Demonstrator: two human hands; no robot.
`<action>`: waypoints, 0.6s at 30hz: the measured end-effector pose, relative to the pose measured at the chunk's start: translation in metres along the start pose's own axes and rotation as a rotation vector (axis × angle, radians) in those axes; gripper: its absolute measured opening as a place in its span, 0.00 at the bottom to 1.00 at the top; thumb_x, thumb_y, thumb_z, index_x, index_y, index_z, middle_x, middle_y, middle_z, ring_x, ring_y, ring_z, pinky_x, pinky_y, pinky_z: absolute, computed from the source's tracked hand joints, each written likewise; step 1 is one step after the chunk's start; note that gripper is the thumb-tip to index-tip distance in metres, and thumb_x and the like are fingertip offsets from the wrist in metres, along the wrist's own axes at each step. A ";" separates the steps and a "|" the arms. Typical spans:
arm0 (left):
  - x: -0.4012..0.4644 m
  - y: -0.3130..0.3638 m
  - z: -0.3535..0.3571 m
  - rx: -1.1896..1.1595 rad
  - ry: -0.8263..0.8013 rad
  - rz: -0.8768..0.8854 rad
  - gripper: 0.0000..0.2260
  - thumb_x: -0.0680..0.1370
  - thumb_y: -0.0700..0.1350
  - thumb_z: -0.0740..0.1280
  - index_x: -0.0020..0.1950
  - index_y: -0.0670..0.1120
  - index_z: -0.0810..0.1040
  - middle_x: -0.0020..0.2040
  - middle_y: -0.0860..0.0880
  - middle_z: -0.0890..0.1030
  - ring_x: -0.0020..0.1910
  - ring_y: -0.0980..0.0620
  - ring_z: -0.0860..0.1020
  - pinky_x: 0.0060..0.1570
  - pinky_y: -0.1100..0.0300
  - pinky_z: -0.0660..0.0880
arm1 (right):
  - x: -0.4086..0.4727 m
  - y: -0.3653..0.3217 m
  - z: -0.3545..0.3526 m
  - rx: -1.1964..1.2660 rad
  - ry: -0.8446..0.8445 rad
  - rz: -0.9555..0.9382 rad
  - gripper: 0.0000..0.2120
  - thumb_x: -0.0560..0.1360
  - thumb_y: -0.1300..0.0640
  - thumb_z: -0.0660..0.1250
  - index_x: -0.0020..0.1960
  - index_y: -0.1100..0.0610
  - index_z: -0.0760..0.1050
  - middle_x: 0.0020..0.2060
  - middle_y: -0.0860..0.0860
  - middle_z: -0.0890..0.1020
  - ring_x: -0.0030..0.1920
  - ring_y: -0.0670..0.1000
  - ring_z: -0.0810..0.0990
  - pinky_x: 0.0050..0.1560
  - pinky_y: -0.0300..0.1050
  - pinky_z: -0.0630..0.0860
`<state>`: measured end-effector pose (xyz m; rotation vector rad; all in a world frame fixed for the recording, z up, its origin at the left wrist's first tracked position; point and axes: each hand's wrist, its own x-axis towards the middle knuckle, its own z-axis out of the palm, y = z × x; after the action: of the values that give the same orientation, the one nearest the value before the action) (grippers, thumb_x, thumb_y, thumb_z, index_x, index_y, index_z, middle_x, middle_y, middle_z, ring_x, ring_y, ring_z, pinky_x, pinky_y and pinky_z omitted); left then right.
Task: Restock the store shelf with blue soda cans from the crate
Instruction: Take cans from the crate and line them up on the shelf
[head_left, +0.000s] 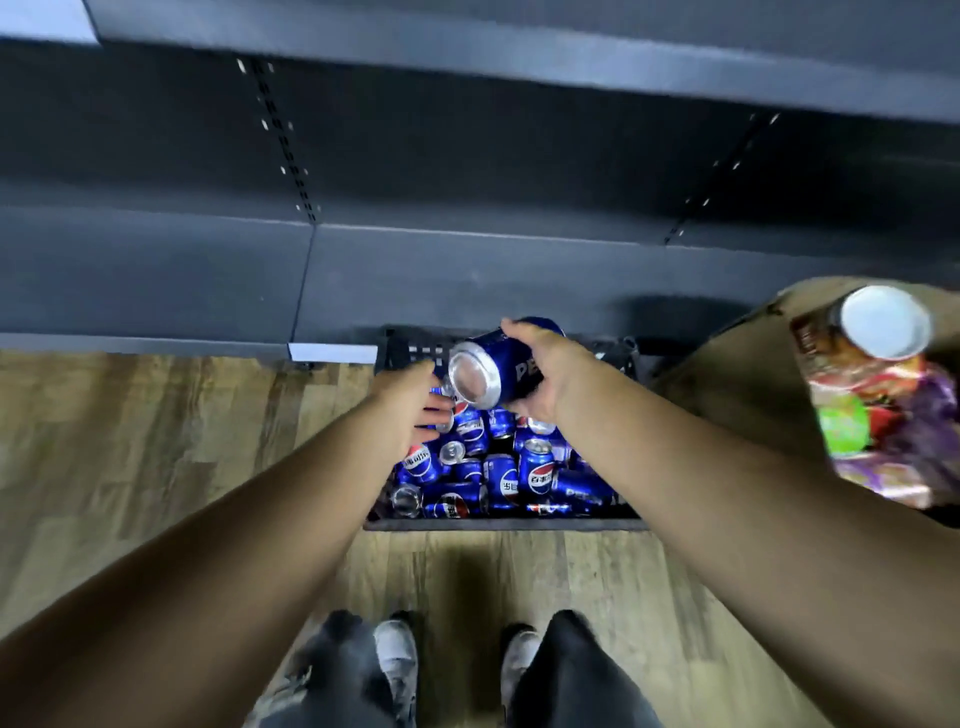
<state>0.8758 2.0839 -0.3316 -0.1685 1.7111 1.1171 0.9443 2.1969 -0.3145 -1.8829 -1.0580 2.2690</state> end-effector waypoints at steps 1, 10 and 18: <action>-0.022 0.016 -0.002 -0.010 -0.023 0.002 0.14 0.83 0.50 0.52 0.55 0.42 0.72 0.44 0.43 0.77 0.39 0.47 0.76 0.53 0.51 0.70 | -0.025 -0.012 0.003 0.024 -0.023 0.005 0.13 0.75 0.55 0.69 0.51 0.61 0.68 0.39 0.57 0.74 0.48 0.57 0.75 0.49 0.54 0.74; -0.191 0.145 -0.026 -0.114 -0.161 -0.001 0.26 0.80 0.61 0.53 0.60 0.38 0.71 0.46 0.37 0.79 0.41 0.40 0.79 0.40 0.46 0.75 | -0.191 -0.107 0.030 0.088 -0.040 -0.273 0.37 0.61 0.55 0.79 0.66 0.59 0.67 0.53 0.60 0.80 0.47 0.58 0.82 0.34 0.48 0.79; -0.285 0.211 -0.018 -0.130 -0.347 0.255 0.28 0.77 0.65 0.54 0.63 0.45 0.75 0.49 0.42 0.82 0.45 0.43 0.80 0.44 0.47 0.76 | -0.321 -0.176 0.026 -0.009 -0.141 -0.543 0.22 0.65 0.61 0.77 0.48 0.57 0.65 0.49 0.59 0.79 0.50 0.59 0.81 0.51 0.58 0.79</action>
<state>0.8694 2.0794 0.0235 0.1604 1.3754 1.3586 0.9401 2.1876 0.0529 -1.2394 -1.3876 2.0858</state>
